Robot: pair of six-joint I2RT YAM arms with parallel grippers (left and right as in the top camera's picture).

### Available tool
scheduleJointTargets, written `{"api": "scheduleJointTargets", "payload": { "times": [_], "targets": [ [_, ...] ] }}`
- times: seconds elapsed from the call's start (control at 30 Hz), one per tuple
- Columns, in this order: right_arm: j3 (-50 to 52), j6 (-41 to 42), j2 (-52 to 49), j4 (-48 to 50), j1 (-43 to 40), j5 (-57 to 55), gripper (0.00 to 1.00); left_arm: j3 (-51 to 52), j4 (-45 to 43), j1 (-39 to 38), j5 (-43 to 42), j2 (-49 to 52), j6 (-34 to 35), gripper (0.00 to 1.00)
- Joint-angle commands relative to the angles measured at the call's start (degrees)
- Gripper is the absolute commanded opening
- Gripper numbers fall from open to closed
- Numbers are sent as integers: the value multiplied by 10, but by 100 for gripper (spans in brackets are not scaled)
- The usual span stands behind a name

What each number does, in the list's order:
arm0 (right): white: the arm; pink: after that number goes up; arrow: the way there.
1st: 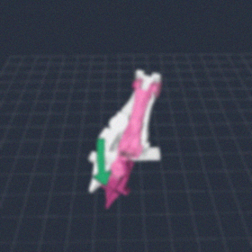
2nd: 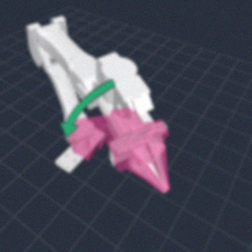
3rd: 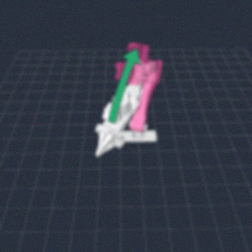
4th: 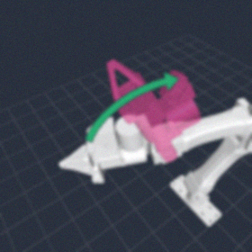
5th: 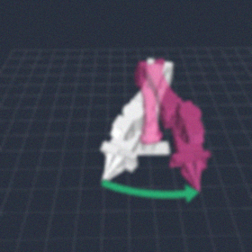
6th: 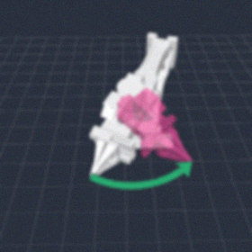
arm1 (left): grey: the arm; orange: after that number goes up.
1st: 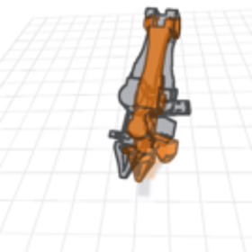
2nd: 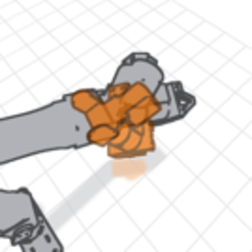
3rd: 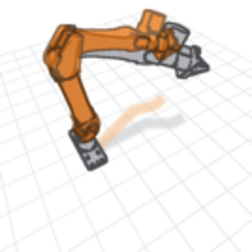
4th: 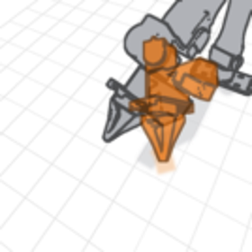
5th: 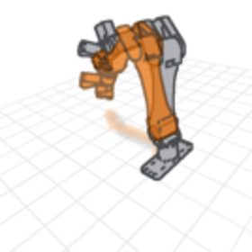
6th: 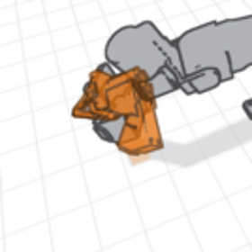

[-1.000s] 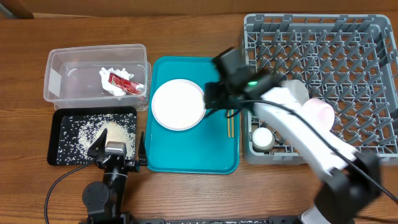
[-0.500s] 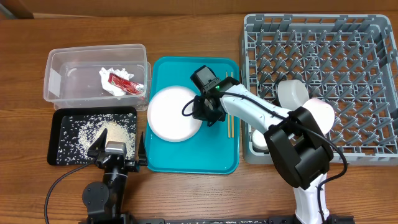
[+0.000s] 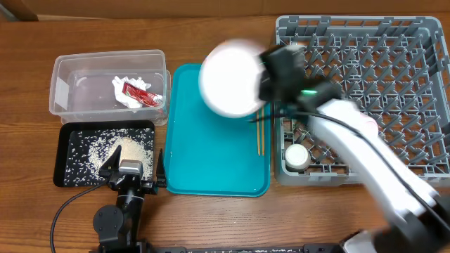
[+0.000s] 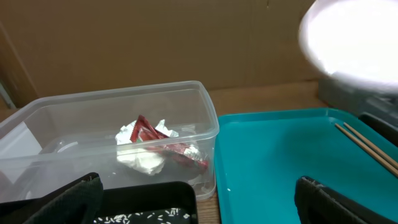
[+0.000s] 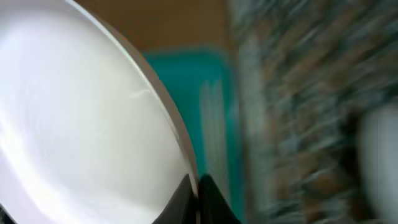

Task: Sort waste into correct bins and load items into the dishwasher
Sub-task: 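Place the white plate upright in the rack's back right slots, then reach the right gripper to the wooden chopsticks on the teal tray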

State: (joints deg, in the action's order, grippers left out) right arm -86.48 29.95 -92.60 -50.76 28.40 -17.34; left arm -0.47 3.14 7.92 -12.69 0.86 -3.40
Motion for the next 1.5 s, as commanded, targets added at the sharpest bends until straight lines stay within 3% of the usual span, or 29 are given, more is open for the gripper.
{"api": "scheduleJointTargets", "payload": {
  "times": [0.0,0.13,0.37,0.53,0.67,0.9,1.07,1.13,1.23,1.37,1.47],
  "targets": [
    [-10,-90,52,-5,-57,-217,4,2,0,3,-5,-5,-5,100],
    [-9,-135,58,-9,-131,-374,4,2,0,3,-5,-5,-5,100],
    [-4,-134,29,-5,-236,-413,4,2,0,3,-5,-5,-4,100],
    [7,-141,-8,43,-250,-501,4,2,0,3,-5,-5,-5,100],
    [7,-202,-58,92,-250,-518,4,2,0,3,-5,-5,-5,100],
    [7,-215,-120,118,-249,-555,5,2,0,3,-5,-5,-5,100],
    [5,-214,-112,117,-206,-548,17,2,0,3,-5,-5,-5,100],
    [5,-215,-105,111,-180,-553,44,2,0,3,-5,-5,-5,100],
    [5,-215,-103,101,-144,-589,70,2,0,3,-5,-5,-4,100],
    [5,-214,-96,85,-73,-593,68,2,0,3,-5,-5,-5,100],
    [5,-214,-80,68,-2,-503,67,2,0,3,-5,-5,-5,100]
  ]
}}
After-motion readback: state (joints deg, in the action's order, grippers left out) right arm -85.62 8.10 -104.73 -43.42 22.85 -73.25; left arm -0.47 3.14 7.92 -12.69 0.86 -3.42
